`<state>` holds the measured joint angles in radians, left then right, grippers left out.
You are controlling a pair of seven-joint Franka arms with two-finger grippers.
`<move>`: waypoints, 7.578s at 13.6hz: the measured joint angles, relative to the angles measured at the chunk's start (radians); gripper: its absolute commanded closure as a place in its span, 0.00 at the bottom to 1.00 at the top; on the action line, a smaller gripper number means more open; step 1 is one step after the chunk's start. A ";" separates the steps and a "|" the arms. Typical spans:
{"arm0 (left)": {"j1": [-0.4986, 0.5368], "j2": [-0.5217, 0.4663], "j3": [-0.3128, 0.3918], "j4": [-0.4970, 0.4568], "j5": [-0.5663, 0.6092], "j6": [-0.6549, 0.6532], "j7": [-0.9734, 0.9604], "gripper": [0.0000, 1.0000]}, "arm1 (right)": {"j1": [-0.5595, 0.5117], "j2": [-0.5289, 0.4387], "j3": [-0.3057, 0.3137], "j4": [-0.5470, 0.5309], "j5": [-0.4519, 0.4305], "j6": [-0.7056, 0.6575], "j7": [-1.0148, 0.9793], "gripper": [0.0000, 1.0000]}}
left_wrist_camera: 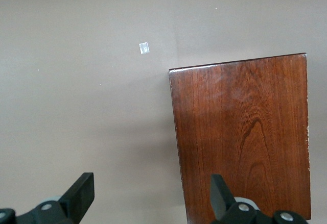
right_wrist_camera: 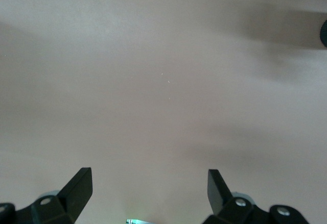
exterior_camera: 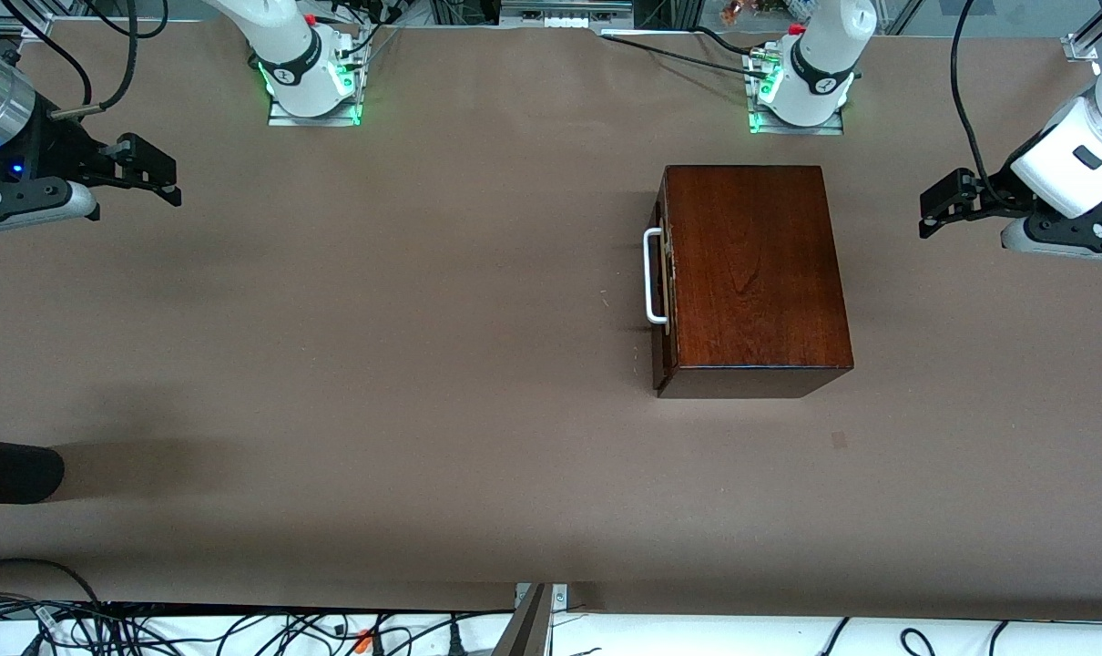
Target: Open drawer, take yellow block, close drawer
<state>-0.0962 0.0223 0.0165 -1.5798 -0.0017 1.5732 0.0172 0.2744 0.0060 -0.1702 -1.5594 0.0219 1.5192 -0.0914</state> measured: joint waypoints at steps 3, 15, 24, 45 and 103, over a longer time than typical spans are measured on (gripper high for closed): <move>0.000 0.000 0.000 0.000 0.000 0.000 0.000 0.00 | 0.000 0.000 0.000 0.000 0.000 0.000 0.000 0.00; -0.004 0.000 -0.073 0.000 -0.001 0.004 -0.098 0.00 | 0.000 0.000 0.000 0.000 0.000 0.000 0.000 0.00; -0.035 0.034 -0.486 0.005 0.014 0.014 -0.684 0.00 | 0.000 0.000 0.000 0.000 0.000 0.000 0.000 0.00; -0.286 0.486 -0.529 -0.009 0.423 0.220 -1.036 0.00 | 0.000 0.000 -0.001 0.000 0.000 0.000 0.000 0.00; -0.317 0.637 -0.523 0.022 0.610 0.247 -1.146 0.00 | -0.001 0.001 -0.010 0.000 0.000 0.000 0.000 0.00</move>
<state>-0.4130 0.6593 -0.5066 -1.5577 0.6087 1.8206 -1.1287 0.2733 0.0069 -0.1807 -1.5595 0.0219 1.5188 -0.0912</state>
